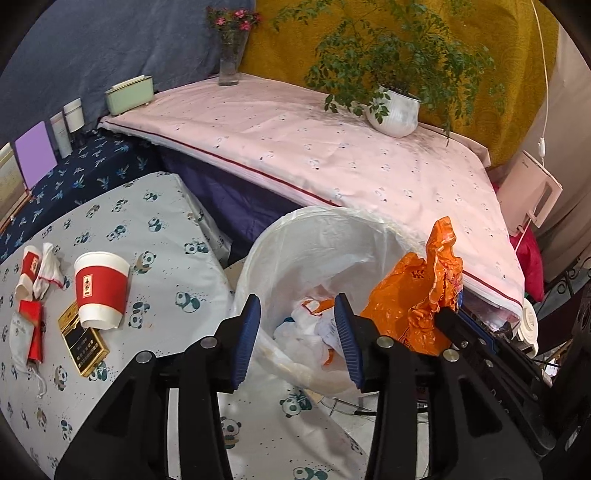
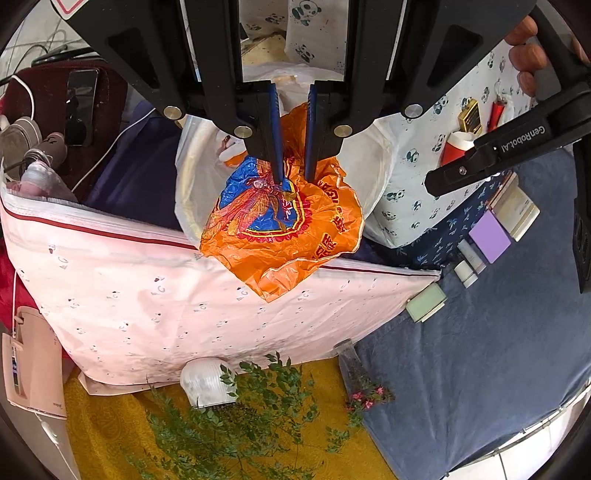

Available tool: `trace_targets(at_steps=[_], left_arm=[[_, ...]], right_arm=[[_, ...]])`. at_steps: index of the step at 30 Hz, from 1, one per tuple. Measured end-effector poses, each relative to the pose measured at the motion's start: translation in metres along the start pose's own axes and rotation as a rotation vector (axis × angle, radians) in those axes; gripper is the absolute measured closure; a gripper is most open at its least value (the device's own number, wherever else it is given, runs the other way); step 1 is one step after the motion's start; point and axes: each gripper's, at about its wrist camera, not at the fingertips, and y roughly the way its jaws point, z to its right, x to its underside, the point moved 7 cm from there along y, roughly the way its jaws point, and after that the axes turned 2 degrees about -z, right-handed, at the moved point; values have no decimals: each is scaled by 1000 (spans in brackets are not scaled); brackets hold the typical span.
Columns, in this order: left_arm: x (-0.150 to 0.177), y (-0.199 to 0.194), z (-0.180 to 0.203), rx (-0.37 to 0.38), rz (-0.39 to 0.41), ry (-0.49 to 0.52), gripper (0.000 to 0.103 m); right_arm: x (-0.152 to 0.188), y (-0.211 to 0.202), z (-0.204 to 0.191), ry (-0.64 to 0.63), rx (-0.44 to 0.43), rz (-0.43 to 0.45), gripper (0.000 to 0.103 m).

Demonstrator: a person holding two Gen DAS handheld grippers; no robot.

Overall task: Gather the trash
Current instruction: 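Open both grippers to drop the tissue and wrapper into the bin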

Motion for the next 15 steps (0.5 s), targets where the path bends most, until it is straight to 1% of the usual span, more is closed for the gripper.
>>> trace_targets(at_steps=[5, 10, 11, 14, 15], left_arm=[[5, 2, -15, -18, -9, -28, 63], [8, 2, -30, -35, -13, -54, 61], [9, 2, -32, -39, -13, -59, 60], [11, 0, -42, -57, -6, -76, 52], [11, 0, -45, -63, -4, -82, 48]], right_arm=[[0, 10, -9, -14, -6, -14, 91], [-1, 22, -18, -33, -7, -28, 90], [-2, 24, -20, -37, -8, -30, 90], [-5, 29, -25, -39, -5, -28, 86], [-6, 30, -27, -37, -7, -25, 85]])
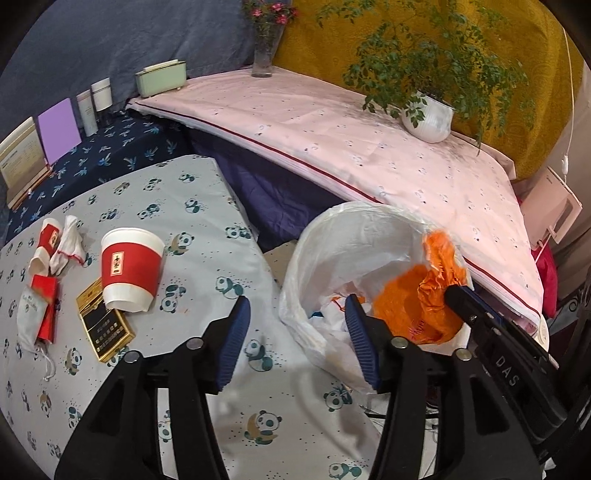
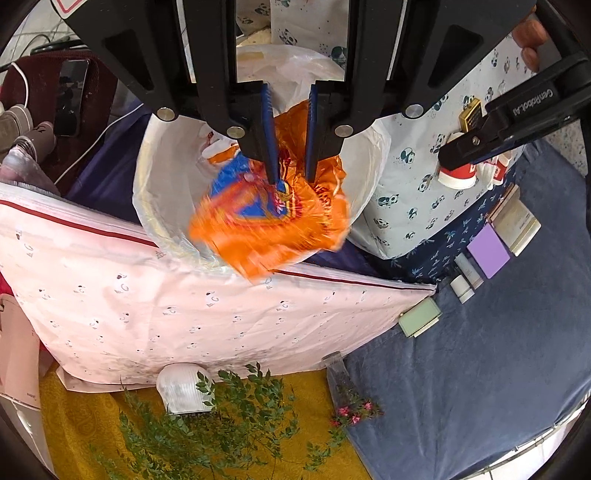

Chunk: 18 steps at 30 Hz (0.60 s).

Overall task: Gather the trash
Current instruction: 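Open both grippers to drop the tissue and wrapper into the bin, then move both open grippers back over the table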

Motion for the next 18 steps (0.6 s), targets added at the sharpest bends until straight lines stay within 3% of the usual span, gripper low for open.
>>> trace_targets(at_steps=[6, 11, 18], left_arm=[[1, -5, -22, -49, 22, -48, 30], [4, -14, -36, -61, 31, -84, 28], [10, -33, -52, -74, 60, -119, 25]], right_arm=[[-4, -6, -12, -4, -9, 24, 73], [-6, -18, -27, -22, -19, 46, 61], [-7, -34, -52, -56, -42, 61, 57]])
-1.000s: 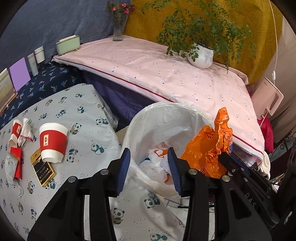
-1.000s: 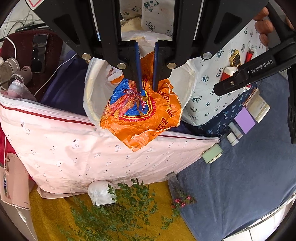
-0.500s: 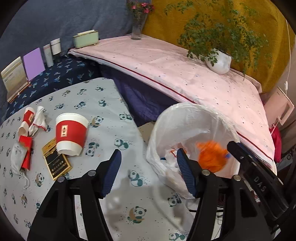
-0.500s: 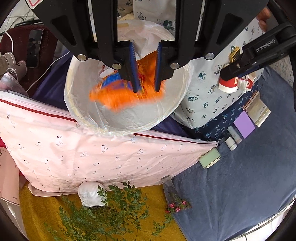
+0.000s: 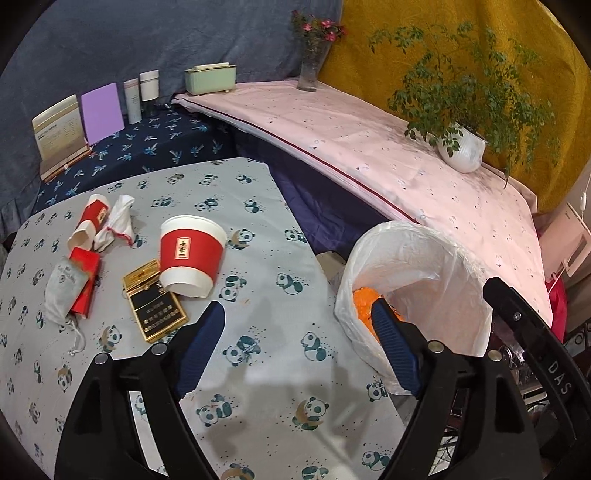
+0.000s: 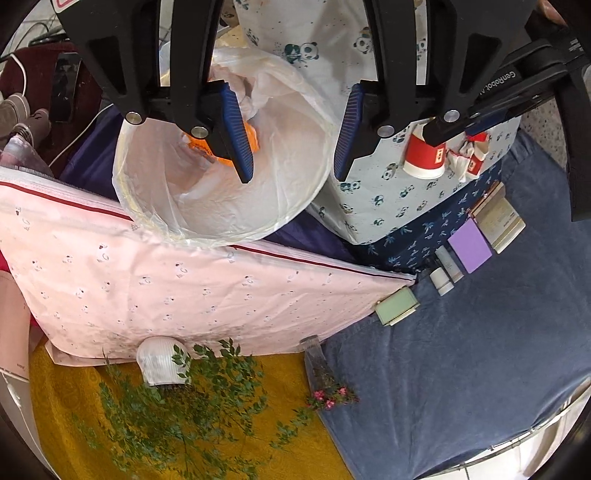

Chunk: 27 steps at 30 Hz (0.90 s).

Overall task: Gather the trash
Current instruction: 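Move both open grippers back over the table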

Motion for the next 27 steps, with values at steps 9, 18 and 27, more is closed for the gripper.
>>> trace_targets(at_steps=[9, 18, 27], left_arm=[[5, -21, -34, -38, 32, -60, 16], [14, -34, -82, -89, 42, -131, 14], [29, -41, -136, -143, 37, -200, 14]], right_arm=[[4, -12, -37, -48, -39, 3, 50], [14, -10, -79, -105, -79, -18, 47], [31, 0, -117, -151, -115, -61, 45]])
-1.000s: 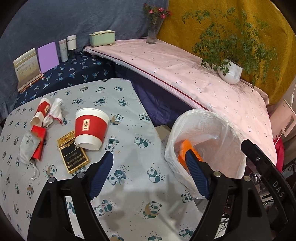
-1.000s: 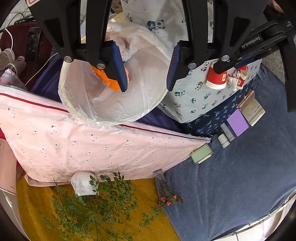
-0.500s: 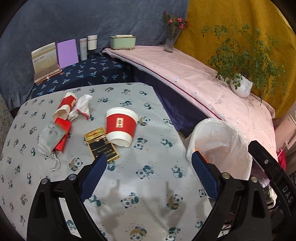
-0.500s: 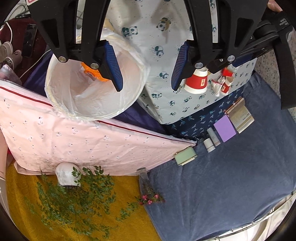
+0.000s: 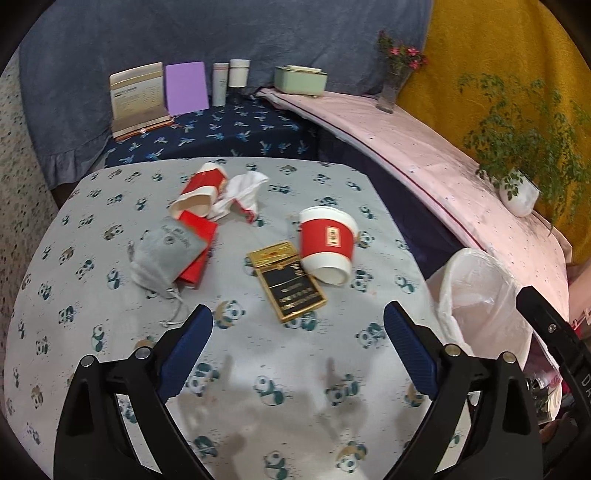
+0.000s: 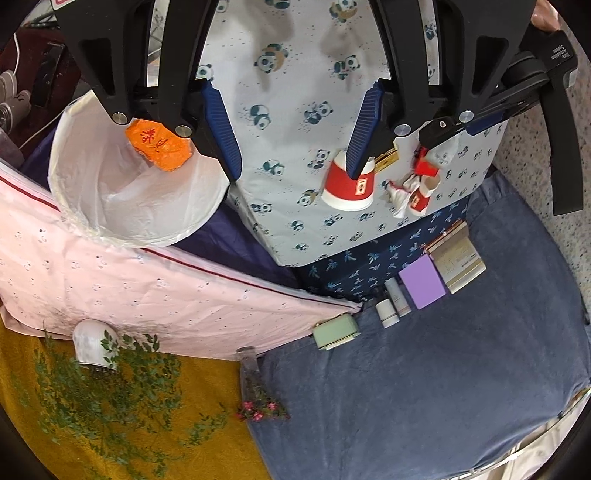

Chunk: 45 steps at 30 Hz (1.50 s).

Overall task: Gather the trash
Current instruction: 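Move both open grippers back over the table, then grasp the grey drawstring pouch with the left gripper while the right gripper grasps the red packet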

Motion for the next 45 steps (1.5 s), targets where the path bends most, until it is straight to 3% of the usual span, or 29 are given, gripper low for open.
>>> trace_targets(at_steps=[4, 17, 26, 38, 41, 44, 45], left_arm=[[2, 2, -27, -29, -3, -31, 14], [5, 13, -104, -112, -17, -106, 14], [0, 40, -139, -161, -47, -69, 10], [-15, 88, -156, -126, -74, -90, 10], [-16, 97, -156, -108, -89, -103, 25], [-14, 103, -155, -71, -118, -118, 51], [-13, 103, -155, -64, -121, -118, 63]], right_arm=[[7, 8, -18, -18, -17, -17, 41], [32, 47, -69, -84, -63, -108, 41], [44, 79, -101, -125, -93, -165, 41], [57, 127, -124, -139, -113, -235, 41], [59, 135, -126, -139, -115, -245, 41], [61, 143, -129, -137, -116, -255, 41], [61, 145, -130, -136, -117, -258, 41]])
